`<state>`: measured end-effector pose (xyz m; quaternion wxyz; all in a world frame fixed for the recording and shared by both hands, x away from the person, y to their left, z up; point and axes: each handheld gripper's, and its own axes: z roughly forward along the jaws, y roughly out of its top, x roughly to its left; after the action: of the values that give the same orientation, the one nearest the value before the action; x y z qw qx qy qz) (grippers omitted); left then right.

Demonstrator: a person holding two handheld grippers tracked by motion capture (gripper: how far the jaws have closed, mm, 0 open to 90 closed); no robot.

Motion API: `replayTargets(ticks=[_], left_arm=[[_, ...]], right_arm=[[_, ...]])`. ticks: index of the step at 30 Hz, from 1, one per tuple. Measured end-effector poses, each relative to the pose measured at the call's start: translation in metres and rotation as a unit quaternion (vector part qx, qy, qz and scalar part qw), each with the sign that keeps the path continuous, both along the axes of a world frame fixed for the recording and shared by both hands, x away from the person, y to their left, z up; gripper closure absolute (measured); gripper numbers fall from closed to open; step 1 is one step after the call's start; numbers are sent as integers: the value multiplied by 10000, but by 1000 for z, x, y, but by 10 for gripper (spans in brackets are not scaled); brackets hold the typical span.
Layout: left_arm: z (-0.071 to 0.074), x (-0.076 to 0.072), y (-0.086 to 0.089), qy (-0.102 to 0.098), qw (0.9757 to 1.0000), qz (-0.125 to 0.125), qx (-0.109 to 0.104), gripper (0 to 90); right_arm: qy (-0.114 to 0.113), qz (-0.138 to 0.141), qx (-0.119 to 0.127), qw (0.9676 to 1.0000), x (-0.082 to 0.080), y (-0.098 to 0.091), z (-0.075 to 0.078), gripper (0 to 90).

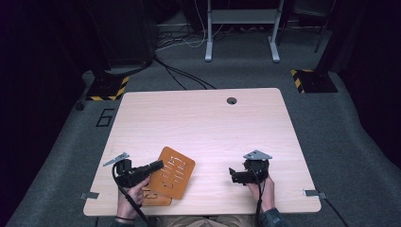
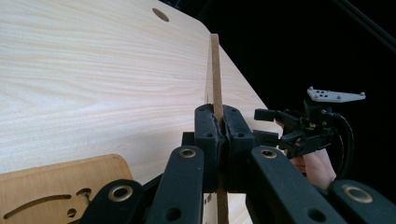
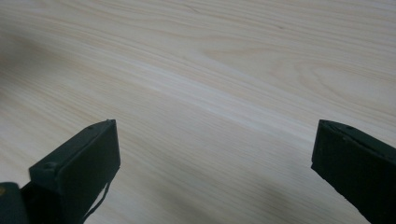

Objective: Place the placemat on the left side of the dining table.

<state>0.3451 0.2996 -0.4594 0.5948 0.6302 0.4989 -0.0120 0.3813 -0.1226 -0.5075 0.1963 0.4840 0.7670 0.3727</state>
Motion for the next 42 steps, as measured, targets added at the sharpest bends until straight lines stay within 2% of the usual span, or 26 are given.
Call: replayTargets(ticks=[2, 3, 5, 6, 9, 10, 12, 15, 25, 42], left_arm=[[2, 0, 1, -26, 10000, 35, -18, 864], [3, 1, 2, -58, 10000, 18, 16, 863], [4, 1, 2, -64, 10000, 36, 24, 863], [5, 1, 3, -88, 10000, 36, 9, 863], [6, 1, 5, -72, 9999, 105, -19, 863], [6, 1, 5, -89, 9999, 126, -29, 864], [7, 2, 6, -81, 9998, 176, -39, 864], [9, 3, 6, -124, 9997, 201, -11, 863], [18, 9, 7, -203, 9995, 231, 118, 863], [29, 21, 14, -310, 9982, 479, 205, 863]], right_arm=[[-6, -128, -48, 9999, 0, -10, -2, 2], [23, -257, -90, 9996, 1, -21, -5, 0], [18, -280, -110, 9995, 2, -25, -6, 0], [29, -430, -145, 9990, 2, -34, -9, 0], [11, -547, -192, 9983, 2, -44, -11, 0], [25, -639, -168, 9978, 3, -54, -14, 1], [27, -656, -178, 9977, 4, -57, -16, 1], [190, -794, -399, 9959, 9, -65, -21, 1], [197, -813, -410, 9956, 10, -66, -22, 0], [202, -827, -391, 9956, 10, -65, -22, 0]])
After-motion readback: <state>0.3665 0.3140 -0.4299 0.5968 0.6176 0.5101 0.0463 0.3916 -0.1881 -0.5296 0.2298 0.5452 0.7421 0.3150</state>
